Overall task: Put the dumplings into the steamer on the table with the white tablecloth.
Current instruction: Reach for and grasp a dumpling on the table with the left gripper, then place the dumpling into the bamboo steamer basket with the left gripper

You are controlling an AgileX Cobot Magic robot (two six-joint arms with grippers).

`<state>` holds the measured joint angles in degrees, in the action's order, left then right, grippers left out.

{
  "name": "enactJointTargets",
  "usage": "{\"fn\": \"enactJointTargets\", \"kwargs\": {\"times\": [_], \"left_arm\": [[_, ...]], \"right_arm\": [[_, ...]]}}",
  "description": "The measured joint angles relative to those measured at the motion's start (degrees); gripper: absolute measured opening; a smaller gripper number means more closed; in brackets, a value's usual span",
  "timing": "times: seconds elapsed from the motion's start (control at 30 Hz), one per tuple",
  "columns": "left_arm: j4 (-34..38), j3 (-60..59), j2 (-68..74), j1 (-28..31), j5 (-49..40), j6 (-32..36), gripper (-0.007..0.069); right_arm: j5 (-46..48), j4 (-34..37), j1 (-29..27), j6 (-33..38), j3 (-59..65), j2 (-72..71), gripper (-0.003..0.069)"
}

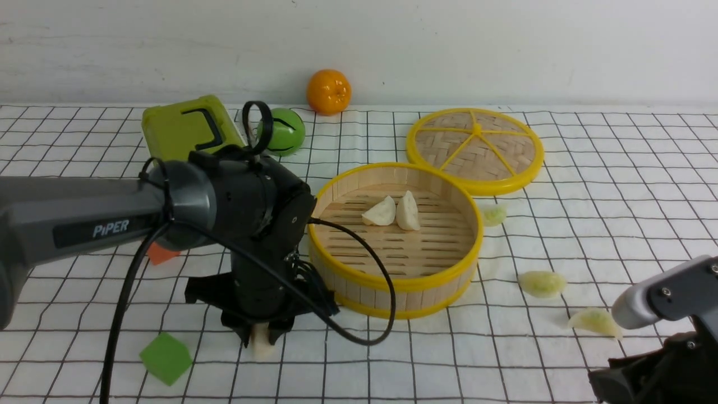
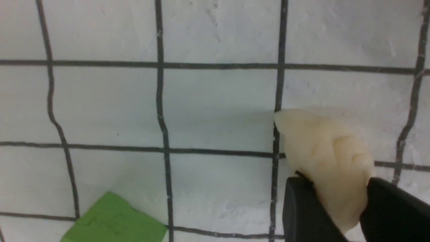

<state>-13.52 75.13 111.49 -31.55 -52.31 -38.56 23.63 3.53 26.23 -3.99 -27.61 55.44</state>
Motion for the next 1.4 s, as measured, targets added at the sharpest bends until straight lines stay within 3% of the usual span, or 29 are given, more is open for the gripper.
{"fn": "enactJointTargets", "kwargs": {"times": [0.27, 0.57, 0.77, 0.97, 1.17, 1.4], "left_arm": [[-2.1, 0.9, -0.7, 0.1, 1.2, 2.8, 0.0213], [-2.2, 10.0, -4.1, 0.1, -2.1, 8.6, 0.0204], [3.6, 19.8, -3.5, 0.1, 3.1, 13.0, 0.0204], [9.9, 30.3, 5.6, 0.1, 6.5, 22.6, 0.0204], [5.0, 40.0, 15.6, 0.1, 4.5, 26.6, 0.0200], [0.4, 42.1, 18.9, 0.1, 4.1, 28.2, 0.0200]], "right_arm": [[0.0, 0.0, 0.0, 0.0, 0.0, 0.0, 0.0213], [0.0, -0.1, 0.0, 0.0, 0.0, 0.0, 0.0219], [-0.5, -0.1, 0.0, 0.0, 0.0, 0.0, 0.0219], [-0.6, -0.1, 0.0, 0.0, 0.0, 0.0, 0.0219], [-0.6, -0.4, 0.0, 0.0, 0.0, 0.0, 0.0219], [-0.6, -1.8, 0.0, 0.0, 0.0, 0.0, 0.0221]]}}
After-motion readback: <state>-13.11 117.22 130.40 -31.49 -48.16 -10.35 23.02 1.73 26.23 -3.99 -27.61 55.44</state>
